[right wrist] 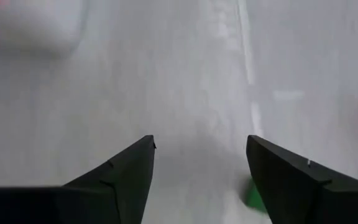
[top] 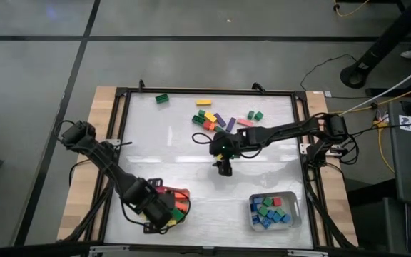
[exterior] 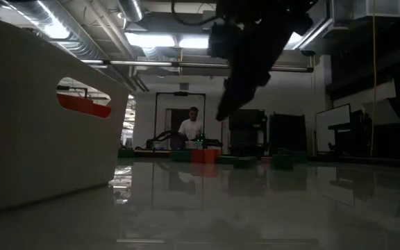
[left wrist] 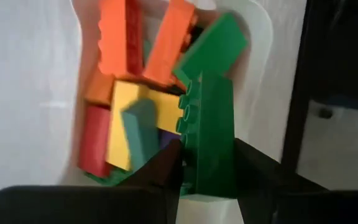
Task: Sort blocks by size
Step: Put the rectangular green game piece into the white bin, then put the rectangular green block into the white bin
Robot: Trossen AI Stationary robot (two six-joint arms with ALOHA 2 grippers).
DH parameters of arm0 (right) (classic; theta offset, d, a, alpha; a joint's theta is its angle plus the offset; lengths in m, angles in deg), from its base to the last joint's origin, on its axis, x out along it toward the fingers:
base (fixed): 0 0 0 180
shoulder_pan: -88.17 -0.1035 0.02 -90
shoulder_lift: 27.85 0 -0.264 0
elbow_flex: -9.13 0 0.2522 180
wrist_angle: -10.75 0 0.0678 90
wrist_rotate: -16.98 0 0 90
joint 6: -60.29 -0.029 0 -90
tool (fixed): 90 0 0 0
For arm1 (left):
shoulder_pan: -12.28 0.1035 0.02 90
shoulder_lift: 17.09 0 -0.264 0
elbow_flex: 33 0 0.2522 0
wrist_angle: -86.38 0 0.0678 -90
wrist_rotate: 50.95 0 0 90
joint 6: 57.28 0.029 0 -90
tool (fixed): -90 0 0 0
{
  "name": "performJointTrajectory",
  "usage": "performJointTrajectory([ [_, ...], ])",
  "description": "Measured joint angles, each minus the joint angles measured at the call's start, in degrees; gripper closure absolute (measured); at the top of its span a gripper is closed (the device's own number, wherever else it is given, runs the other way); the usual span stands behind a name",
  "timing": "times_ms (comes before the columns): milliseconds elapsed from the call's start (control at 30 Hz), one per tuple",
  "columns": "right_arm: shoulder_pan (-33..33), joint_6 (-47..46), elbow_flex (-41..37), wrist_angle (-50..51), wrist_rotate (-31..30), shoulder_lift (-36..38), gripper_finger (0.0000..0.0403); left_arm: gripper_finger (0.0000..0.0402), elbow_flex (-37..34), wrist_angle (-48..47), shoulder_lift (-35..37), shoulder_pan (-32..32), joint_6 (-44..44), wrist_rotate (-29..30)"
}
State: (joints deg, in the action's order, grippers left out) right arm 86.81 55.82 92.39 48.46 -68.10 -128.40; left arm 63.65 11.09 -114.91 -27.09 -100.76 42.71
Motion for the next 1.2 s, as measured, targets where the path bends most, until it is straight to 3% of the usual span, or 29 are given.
performJointTrajectory([
  [233,1.2,13.6,0.0,7.8,-3.9,0.0,0.0149,0.0257,0.0,0.5,-1.2,-2.3,-6.9,0.5],
  [367,1.1,25.1,0.0,8.3,-7.7,0.0,0.0149,0.0236,0.0,0.5,-2.4,-2.3,-7.5,0.9],
  [533,1.1,36.0,0.0,8.6,-8.0,0.0,0.0152,0.0222,0.0,0.6,-3.1,-2.3,-6.6,1.1],
  [900,3.5,39.5,0.0,9.2,-7.5,-4.0,0.02,0.0219,0.0,1.1,-3.1,-2.2,-7.1,1.2],
  [1200,5.3,41.9,0.0,9.0,-7.9,-8.9,0.0207,0.0219,0.0,1.7,-3.1,-2.2,-6.8,1.3],
])
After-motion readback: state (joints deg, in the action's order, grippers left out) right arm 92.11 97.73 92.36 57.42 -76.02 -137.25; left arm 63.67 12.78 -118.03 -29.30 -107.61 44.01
